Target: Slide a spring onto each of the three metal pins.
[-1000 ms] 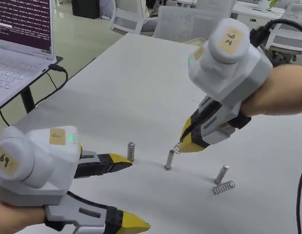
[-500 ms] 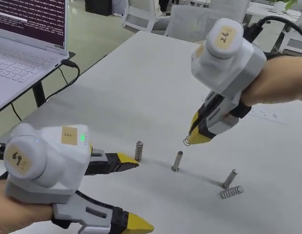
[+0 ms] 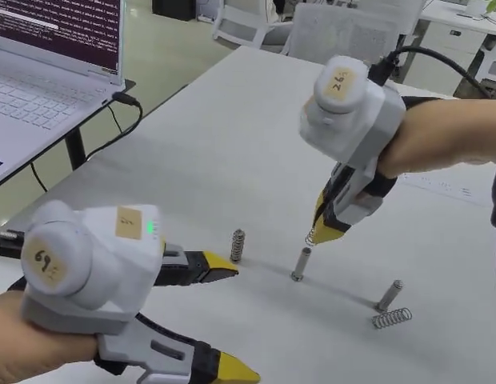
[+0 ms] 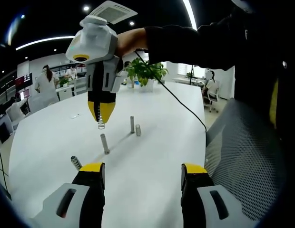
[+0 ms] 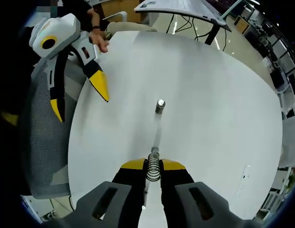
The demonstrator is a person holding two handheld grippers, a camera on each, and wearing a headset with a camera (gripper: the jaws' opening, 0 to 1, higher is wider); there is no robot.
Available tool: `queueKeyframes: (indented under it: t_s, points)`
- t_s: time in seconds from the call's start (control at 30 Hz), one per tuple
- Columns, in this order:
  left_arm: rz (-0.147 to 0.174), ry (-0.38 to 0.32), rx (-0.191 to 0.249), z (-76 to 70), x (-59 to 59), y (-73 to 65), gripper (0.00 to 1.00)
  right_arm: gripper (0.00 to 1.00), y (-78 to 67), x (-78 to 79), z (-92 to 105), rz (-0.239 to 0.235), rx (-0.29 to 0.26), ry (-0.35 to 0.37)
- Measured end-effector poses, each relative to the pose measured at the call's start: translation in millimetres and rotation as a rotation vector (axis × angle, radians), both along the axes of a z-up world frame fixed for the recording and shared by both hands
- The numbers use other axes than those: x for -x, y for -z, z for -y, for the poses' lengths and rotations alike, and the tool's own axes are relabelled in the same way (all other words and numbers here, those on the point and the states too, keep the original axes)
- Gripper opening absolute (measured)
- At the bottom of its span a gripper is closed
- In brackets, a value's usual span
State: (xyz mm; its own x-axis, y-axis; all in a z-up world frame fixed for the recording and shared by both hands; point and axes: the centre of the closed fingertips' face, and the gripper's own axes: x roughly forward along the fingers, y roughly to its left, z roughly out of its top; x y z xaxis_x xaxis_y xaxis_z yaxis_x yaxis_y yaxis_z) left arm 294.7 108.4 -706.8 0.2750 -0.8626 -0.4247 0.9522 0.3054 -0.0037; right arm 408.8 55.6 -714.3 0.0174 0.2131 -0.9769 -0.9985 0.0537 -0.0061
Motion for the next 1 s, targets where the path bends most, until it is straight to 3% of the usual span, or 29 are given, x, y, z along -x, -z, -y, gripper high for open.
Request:
queueKeyframes:
  t_s: [0.53, 1.0]
  points:
    - [0.006, -0.001, 0.005, 0.5, -1.0, -0.5, 0.59, 0.09, 16.7, -5.3, 3.0, -0.027, 0.033, -0.004]
    - [0.007, -0.001, 0.004, 0.8, -2.3, -0.9, 0.57, 0.09, 36.0, 4.7, 2.4, -0.038, 0.053, 0.002]
